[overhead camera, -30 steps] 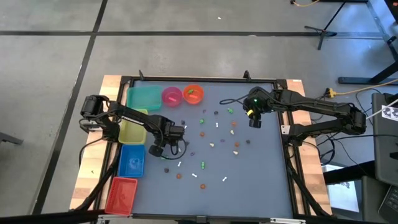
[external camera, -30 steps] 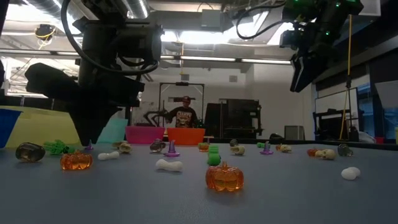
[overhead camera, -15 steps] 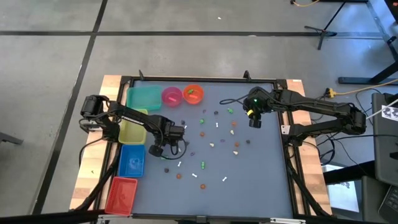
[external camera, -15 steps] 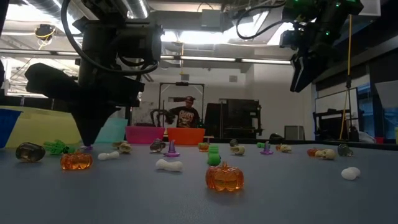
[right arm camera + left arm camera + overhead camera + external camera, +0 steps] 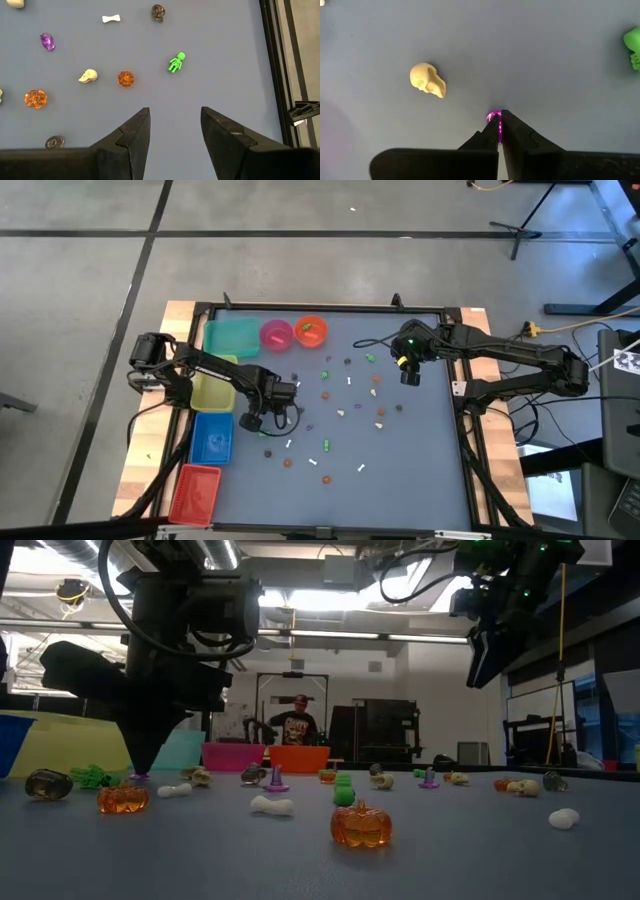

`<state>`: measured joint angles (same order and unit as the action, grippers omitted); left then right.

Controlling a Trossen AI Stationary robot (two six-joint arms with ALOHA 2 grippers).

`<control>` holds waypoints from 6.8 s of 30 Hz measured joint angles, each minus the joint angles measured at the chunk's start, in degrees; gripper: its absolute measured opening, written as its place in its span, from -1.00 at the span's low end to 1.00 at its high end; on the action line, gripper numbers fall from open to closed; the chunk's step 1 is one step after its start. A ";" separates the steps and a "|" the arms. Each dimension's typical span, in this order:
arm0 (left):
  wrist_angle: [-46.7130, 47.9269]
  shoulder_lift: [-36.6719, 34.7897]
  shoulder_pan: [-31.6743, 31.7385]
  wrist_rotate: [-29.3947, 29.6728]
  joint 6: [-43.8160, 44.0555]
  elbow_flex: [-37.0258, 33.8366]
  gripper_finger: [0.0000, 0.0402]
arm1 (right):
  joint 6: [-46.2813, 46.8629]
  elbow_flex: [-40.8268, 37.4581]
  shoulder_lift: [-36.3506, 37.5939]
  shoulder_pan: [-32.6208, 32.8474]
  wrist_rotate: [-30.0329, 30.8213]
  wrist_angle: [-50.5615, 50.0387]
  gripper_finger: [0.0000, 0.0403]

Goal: Sort Halloween decoration
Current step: Put the purple witch hat toy into the pink bin, then put the green skeleton toy into the orange bin

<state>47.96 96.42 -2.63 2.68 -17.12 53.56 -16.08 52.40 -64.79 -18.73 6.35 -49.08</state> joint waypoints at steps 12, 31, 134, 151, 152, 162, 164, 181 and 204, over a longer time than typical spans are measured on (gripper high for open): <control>0.00 0.00 0.00 0.00 0.02 0.02 -1.00 | 0.00 0.02 0.00 -0.01 0.02 0.00 -0.14; 0.88 0.00 6.67 0.00 0.00 8.77 -1.00 | -0.02 0.02 0.00 -0.01 0.02 0.00 -0.14; -17.25 0.00 34.40 11.32 0.66 11.17 -0.23 | 15.86 0.02 -25.74 -6.01 2.60 25.46 -0.14; -17.26 0.00 34.42 11.32 0.65 11.17 -0.23 | 15.63 0.17 -33.31 -10.22 -4.07 26.52 -0.14; -17.26 0.00 34.42 11.32 0.65 11.17 -0.23 | 15.63 0.17 -33.33 -10.20 -4.05 26.56 -0.14; -17.26 0.00 34.42 11.26 0.66 11.17 -0.23 | 15.61 0.08 -32.82 -10.18 -3.75 26.57 -0.14; -17.26 0.00 34.42 11.23 0.66 11.17 -0.23 | 15.61 -0.02 -32.19 -10.18 -2.78 26.53 -0.14; -17.26 0.00 34.42 11.19 0.66 11.17 -0.23 | 15.76 -0.04 -30.91 -10.11 -5.99 26.53 -0.14; -17.24 0.00 34.43 11.21 0.65 11.17 -0.23 | 15.72 0.04 -34.73 -7.10 -3.50 27.98 -0.26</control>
<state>30.72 96.42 31.79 13.89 -16.47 64.73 -0.36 52.45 -99.53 -25.82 2.85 -21.10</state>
